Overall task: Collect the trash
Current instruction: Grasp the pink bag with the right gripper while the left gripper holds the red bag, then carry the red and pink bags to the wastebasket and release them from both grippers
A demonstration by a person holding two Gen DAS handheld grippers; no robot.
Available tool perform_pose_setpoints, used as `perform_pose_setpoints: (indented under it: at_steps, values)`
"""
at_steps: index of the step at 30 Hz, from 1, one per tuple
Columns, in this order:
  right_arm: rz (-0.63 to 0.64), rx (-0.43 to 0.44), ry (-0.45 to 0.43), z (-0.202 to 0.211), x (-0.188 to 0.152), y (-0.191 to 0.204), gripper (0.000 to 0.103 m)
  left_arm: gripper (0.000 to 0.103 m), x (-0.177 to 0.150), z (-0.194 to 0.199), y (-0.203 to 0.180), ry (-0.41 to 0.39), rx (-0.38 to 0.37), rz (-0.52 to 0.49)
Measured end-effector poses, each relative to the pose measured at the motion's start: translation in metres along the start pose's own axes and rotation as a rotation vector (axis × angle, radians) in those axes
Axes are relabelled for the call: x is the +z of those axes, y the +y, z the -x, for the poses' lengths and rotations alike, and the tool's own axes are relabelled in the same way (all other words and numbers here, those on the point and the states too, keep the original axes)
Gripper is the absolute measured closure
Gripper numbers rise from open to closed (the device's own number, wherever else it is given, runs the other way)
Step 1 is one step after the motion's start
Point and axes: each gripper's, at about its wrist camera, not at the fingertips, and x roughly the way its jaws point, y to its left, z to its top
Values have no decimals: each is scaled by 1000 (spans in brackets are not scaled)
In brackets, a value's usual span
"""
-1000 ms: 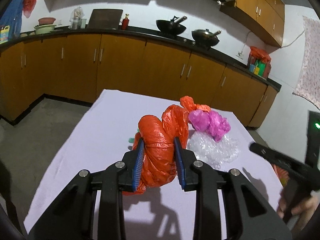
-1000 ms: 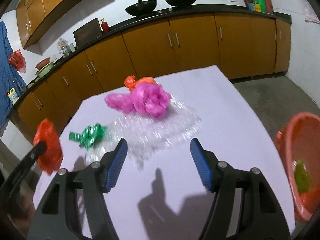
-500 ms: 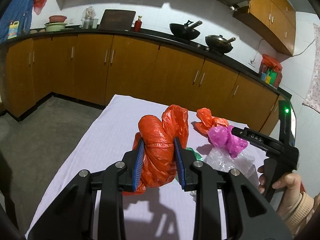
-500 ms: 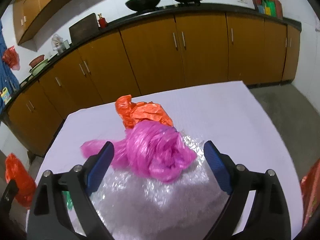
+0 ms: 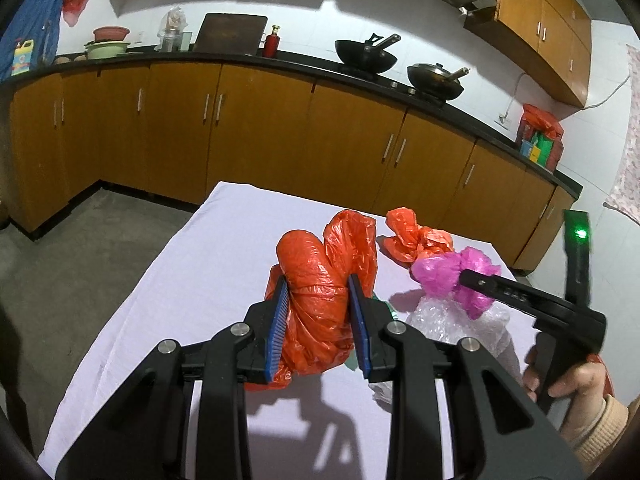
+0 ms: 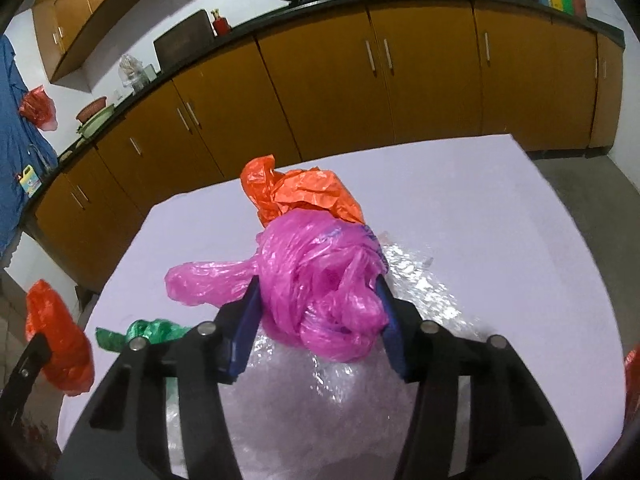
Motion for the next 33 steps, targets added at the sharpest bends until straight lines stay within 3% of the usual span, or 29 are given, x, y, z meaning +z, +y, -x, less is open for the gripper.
perform_pose_setpoints:
  at_steps: [7, 14, 21, 33]
  values:
    - [-10, -2, -69, 67, -22, -14, 50, 73, 2, 13, -16, -9, -38, -12]
    - [-46, -66, -172, 150, -49, -39, 50, 73, 0, 32, -54, -14, -115, -46]
    - [-113, -188, -285, 234, -77, -78, 50, 73, -5, 51, -102, -15, -200, -101]
    - [-267, -419, -389, 332, -126, -168, 50, 73, -34, 57, -200, 75, -380, -168]
